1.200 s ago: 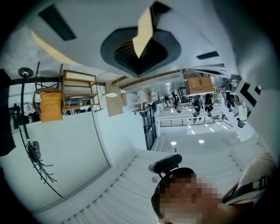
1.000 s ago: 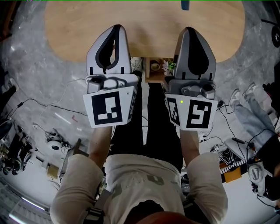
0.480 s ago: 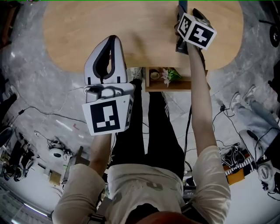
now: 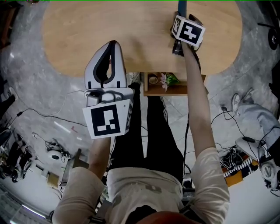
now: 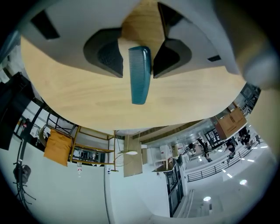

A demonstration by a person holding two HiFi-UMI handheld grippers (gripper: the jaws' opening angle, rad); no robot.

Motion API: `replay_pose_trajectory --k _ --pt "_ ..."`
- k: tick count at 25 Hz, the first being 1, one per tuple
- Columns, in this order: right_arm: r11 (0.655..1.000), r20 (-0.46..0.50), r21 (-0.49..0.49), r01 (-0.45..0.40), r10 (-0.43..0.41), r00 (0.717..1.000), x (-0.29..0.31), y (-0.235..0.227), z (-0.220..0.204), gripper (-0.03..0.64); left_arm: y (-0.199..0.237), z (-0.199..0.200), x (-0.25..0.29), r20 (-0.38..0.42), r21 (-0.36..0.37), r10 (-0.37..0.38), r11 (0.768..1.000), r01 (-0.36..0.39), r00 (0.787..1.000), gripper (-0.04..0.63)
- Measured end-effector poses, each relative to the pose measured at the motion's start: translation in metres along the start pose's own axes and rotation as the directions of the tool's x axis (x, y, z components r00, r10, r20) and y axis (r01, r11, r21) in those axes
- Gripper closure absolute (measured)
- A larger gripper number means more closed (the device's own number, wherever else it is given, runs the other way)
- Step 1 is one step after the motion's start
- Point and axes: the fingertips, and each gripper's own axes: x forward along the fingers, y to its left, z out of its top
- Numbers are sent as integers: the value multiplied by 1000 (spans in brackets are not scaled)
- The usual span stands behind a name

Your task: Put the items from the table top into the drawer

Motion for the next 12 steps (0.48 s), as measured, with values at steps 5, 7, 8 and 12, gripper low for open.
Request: replay_pose_trajectory --k 5,7,8,12 --pt "1000 -1 -5 5 -5 1000 -1 1 -1 403 -1 -5 -2 -10 1 0 1000 0 1000 589" --pt "1000 4 0 8 -8 1000 -1 1 0 442 -2 -6 -1 -14 -1 -2 1000 2 1000 589" --pt "1000 8 3 8 -8 1000 -1 1 0 459 -2 -6 -1 -15 -2 -2 1000 2 1000 589" --pt "1000 20 -1 6 -6 1000 -1 -2 1 465 -3 -6 0 -14 -4 -2 1000 2 1000 589"
